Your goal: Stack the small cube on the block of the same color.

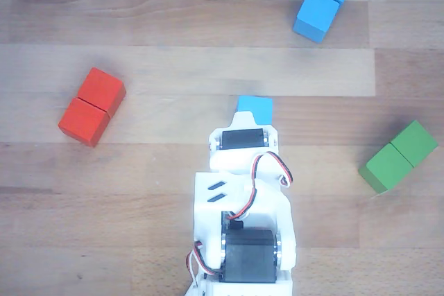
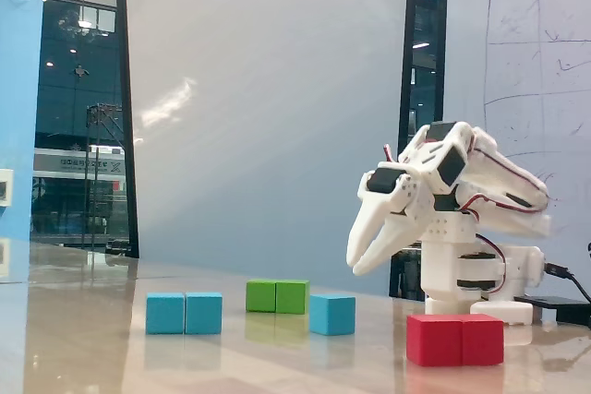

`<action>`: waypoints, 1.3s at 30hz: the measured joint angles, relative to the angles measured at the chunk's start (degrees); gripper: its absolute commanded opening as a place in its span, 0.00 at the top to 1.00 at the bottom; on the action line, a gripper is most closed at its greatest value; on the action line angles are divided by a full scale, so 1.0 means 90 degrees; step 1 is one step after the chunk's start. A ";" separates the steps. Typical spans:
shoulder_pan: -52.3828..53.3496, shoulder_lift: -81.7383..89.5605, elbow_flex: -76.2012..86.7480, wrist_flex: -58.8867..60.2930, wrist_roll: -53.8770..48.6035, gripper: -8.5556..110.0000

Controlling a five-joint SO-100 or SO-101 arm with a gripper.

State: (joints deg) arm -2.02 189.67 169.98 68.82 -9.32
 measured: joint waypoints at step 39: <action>0.0000 -0.9258 -0.6162 0.1562 0.0078 0.74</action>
State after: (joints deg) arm -2.02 106.35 114.52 82.88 -8.61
